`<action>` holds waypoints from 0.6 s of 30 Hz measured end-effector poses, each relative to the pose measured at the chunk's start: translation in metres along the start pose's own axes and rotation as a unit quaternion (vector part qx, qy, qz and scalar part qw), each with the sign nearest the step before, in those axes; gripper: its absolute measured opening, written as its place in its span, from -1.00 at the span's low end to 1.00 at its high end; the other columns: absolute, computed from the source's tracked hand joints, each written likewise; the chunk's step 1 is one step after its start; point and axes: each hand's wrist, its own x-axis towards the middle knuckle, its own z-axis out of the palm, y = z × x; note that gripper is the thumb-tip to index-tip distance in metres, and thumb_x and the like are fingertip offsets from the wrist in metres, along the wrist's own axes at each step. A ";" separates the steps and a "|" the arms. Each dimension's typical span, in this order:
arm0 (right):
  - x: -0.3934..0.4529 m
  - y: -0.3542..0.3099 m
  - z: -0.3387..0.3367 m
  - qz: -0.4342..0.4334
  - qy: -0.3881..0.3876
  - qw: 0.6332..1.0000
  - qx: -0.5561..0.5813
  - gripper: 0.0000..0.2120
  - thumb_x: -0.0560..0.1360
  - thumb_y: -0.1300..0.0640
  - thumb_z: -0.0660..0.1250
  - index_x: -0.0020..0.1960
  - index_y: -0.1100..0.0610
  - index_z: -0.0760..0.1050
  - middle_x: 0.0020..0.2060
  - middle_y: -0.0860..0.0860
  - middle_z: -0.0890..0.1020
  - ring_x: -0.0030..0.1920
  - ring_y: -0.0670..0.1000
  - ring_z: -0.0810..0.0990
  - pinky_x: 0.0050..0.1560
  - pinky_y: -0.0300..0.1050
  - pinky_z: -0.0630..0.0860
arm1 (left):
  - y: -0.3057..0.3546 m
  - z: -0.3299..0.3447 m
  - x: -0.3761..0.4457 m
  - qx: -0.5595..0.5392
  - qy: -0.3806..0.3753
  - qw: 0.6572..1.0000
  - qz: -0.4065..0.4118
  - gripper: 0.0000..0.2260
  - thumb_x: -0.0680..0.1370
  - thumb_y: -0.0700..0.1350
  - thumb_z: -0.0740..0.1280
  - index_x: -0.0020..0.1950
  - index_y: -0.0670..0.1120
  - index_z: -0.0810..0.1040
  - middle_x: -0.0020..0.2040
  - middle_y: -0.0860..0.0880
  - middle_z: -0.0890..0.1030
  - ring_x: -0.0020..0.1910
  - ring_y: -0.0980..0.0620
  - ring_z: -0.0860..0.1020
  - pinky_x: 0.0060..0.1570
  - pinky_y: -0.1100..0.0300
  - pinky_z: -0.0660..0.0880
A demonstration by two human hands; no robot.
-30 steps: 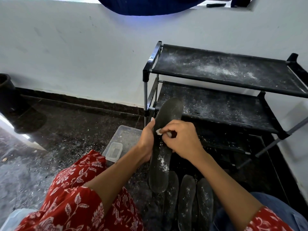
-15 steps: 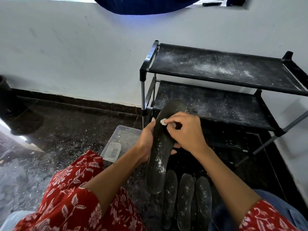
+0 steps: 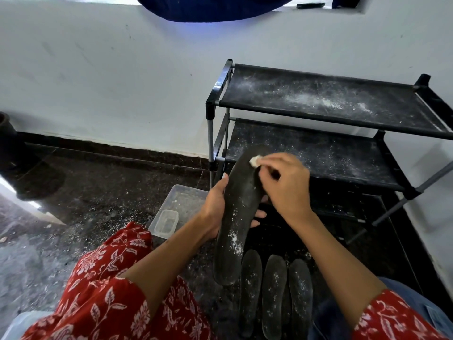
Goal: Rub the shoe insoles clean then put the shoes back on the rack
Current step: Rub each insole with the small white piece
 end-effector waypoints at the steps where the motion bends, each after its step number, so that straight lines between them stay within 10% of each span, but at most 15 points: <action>1: 0.003 0.003 -0.002 0.010 0.036 0.999 -0.019 -0.86 0.42 0.31 0.38 -0.04 0.23 0.66 -0.09 0.07 0.66 -0.07 0.00 0.59 0.02 -0.23 0.49 | -0.001 -0.001 0.001 0.005 -0.010 1.000 -0.005 -0.24 0.57 0.30 -0.18 0.20 -0.27 0.52 0.08 -0.27 0.61 -0.21 -0.16 0.61 -0.25 0.06 0.56; 10: -0.009 -0.008 0.005 0.017 -0.156 0.987 0.041 -0.86 0.34 0.30 0.41 -0.13 0.18 0.68 -0.19 -0.01 0.66 -0.20 -0.12 0.60 -0.05 -0.28 0.52 | 0.001 -0.004 0.000 0.014 0.021 1.000 0.008 -0.33 0.59 0.28 -0.12 0.05 -0.21 0.57 -0.21 -0.28 0.63 -0.29 -0.17 0.63 -0.32 0.04 0.58; 18: 0.001 0.005 0.003 -0.009 -0.048 0.998 -0.041 -0.81 0.51 0.25 0.31 0.07 0.16 0.63 0.00 0.03 0.67 0.02 0.03 0.58 0.10 -0.13 0.48 | 0.001 -0.003 -0.001 0.009 0.002 1.000 0.003 -0.23 0.58 0.30 -0.18 0.22 -0.29 0.51 0.16 -0.27 0.59 -0.20 -0.15 0.61 -0.24 0.04 0.56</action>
